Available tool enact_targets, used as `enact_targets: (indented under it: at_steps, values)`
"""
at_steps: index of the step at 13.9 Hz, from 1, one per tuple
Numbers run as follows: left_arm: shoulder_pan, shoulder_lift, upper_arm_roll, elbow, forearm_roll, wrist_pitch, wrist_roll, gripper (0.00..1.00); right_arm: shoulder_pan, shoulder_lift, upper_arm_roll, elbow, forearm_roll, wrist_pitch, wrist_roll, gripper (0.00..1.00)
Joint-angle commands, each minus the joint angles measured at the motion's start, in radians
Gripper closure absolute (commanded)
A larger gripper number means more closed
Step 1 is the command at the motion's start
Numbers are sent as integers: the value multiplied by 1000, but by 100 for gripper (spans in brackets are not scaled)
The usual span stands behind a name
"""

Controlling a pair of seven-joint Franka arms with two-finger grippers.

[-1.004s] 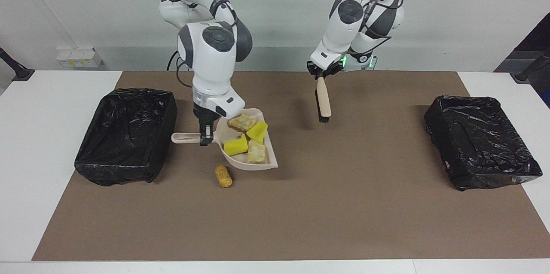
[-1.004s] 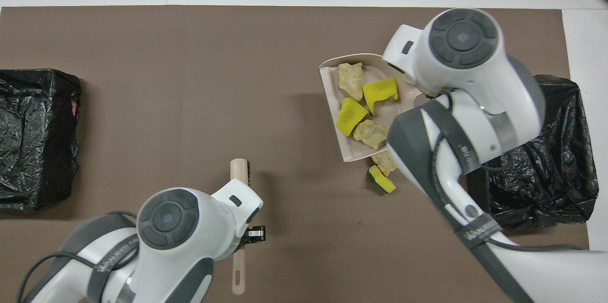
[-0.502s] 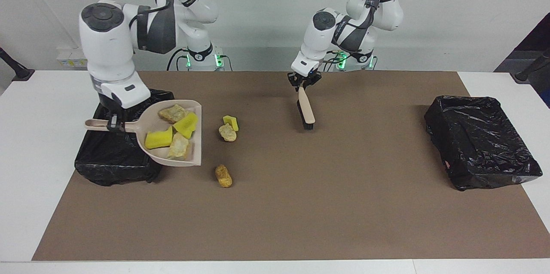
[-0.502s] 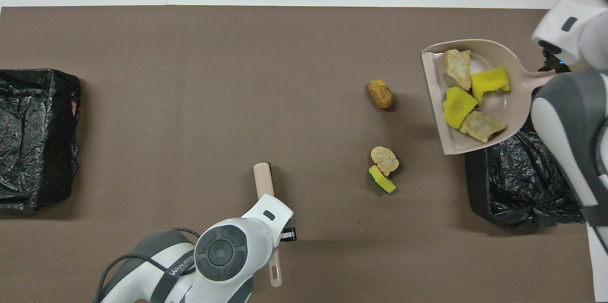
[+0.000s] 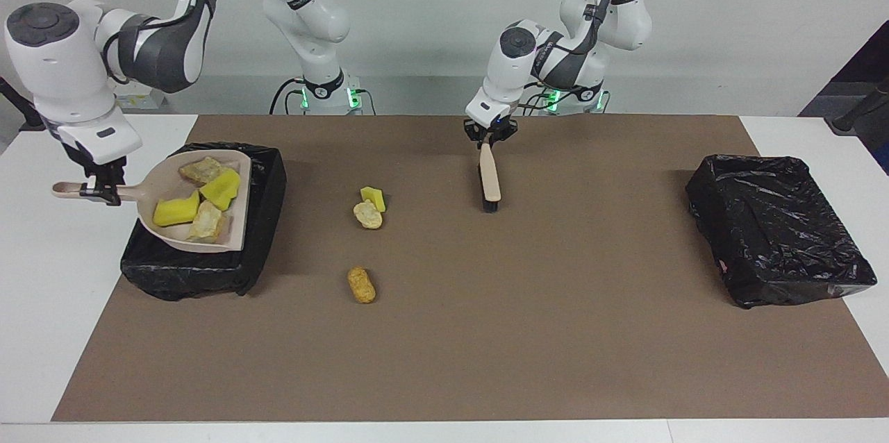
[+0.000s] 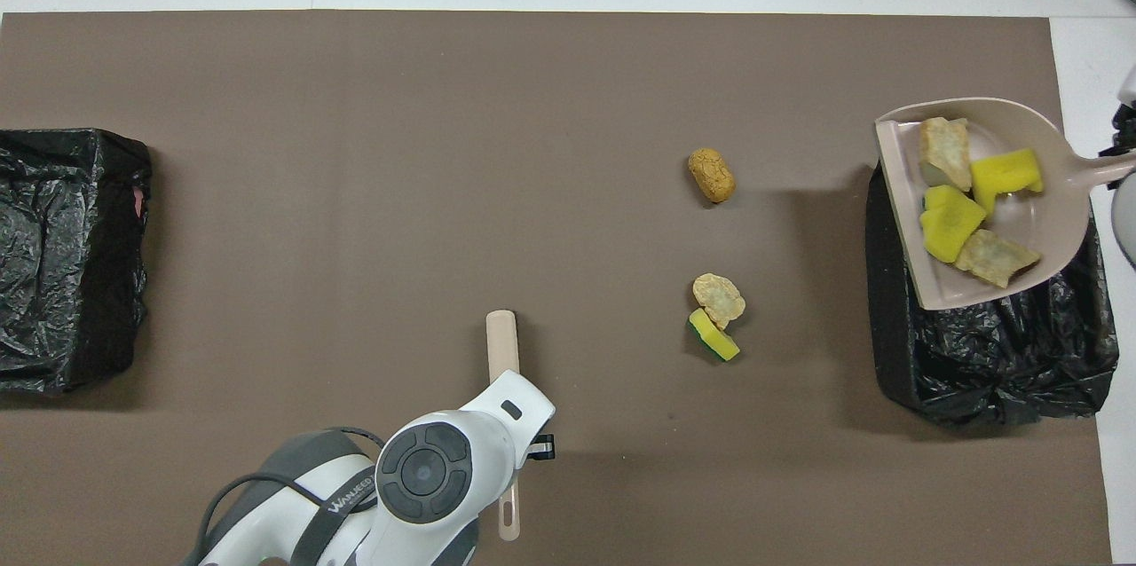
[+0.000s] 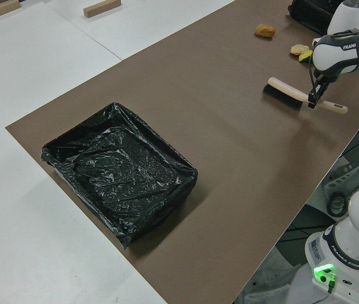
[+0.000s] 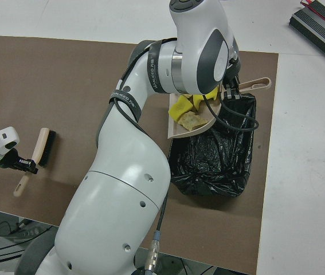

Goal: Sweep and dump trash in bin
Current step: 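Carry the loaded dustpan with the right gripper over the nearby bin, then tilt the dustpan with the right gripper to dump pieces into the bin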

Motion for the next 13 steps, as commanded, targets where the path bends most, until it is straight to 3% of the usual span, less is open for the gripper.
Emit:
enact_targets:
  at_steps: [1, 3, 4, 7, 8, 11, 13]
  values:
    - [-19, -19, 15, -35, 1, 19, 10, 100, -21, -82, 5, -130, -40, 76, -18, 100]
    - [-19, -17, 15, -45, 1, 22, -11, 100, -29, -90, 5, -181, -142, 165, -10, 100]
    - [-21, -16, 15, -46, 1, 25, -34, 90, -29, -89, 5, -187, -201, 193, -1, 100]
    - [-19, -14, 15, -46, 1, 24, -57, 24, -6, -86, 11, -212, -435, 217, 123, 100]
    - [-19, -14, 15, -45, 1, 19, -59, 14, 6, -90, 11, -223, -474, 217, 148, 100]
    - [-18, -14, 15, -42, 1, 11, -59, 0, 32, -93, 11, -224, -563, 216, 166, 100]
    - [-9, -13, 17, -35, 1, 8, -64, 0, 69, -95, 11, -221, -643, 208, 191, 100]
